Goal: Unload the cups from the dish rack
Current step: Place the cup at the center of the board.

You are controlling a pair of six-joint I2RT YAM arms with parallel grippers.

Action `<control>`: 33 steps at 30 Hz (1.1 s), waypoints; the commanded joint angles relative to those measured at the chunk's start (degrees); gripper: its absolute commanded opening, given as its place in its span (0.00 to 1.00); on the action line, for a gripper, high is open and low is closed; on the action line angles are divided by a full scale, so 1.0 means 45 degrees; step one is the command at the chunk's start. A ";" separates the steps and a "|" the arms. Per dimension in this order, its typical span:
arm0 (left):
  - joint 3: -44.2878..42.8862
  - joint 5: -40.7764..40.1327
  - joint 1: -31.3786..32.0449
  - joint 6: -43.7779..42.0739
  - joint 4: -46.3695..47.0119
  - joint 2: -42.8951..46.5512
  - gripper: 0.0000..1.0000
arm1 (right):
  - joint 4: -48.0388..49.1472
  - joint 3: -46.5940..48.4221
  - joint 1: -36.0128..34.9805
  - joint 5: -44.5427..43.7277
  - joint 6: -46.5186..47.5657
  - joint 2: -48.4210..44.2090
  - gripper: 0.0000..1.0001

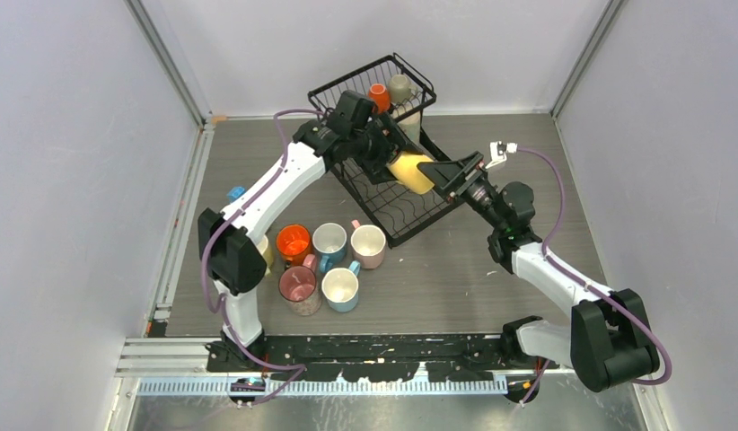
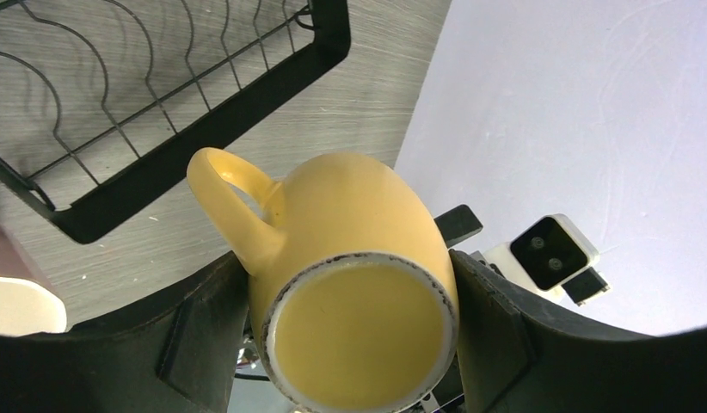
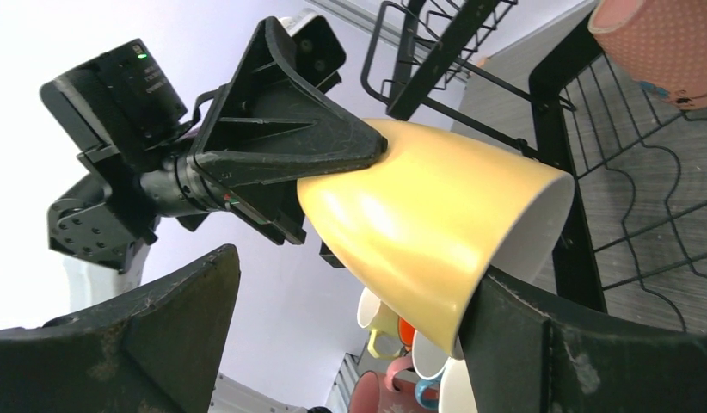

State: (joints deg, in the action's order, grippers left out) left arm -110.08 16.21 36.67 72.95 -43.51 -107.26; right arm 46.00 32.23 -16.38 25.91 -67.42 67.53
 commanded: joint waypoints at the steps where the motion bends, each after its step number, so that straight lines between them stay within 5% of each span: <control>1: 0.0053 0.0960 -0.0036 0.0605 0.1712 0.0981 0.00 | 0.2007 0.0169 -0.0162 0.0375 -0.0495 -0.0170 0.90; 16: 0.0652 0.1608 -0.0052 0.1172 0.2525 0.1055 0.00 | 0.2118 0.0201 -0.0269 0.0348 -0.0570 -0.0356 0.40; 23: 0.1122 0.1747 -0.0056 0.1294 0.2894 0.1279 0.00 | 0.1746 0.0288 -0.0267 0.0215 -0.0459 -0.0559 0.04; 26: 0.1250 0.1764 -0.0044 0.1196 0.3040 0.1380 0.00 | 0.1446 0.0328 -0.0283 0.0101 -0.0309 -0.0764 0.01; 28: 0.1292 0.1741 -0.0055 0.1038 0.3035 0.1464 0.06 | 0.1236 0.0371 -0.0276 0.0016 -0.0206 -0.0866 0.01; 33: 0.1586 0.1703 -0.0056 0.0523 0.3480 0.1756 0.46 | 0.0602 0.0583 -0.0270 -0.0252 0.0043 -0.1200 0.01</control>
State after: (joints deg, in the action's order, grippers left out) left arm -103.50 22.57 36.25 81.03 -32.84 -104.29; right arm 47.46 32.21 -17.30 25.74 -68.18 65.25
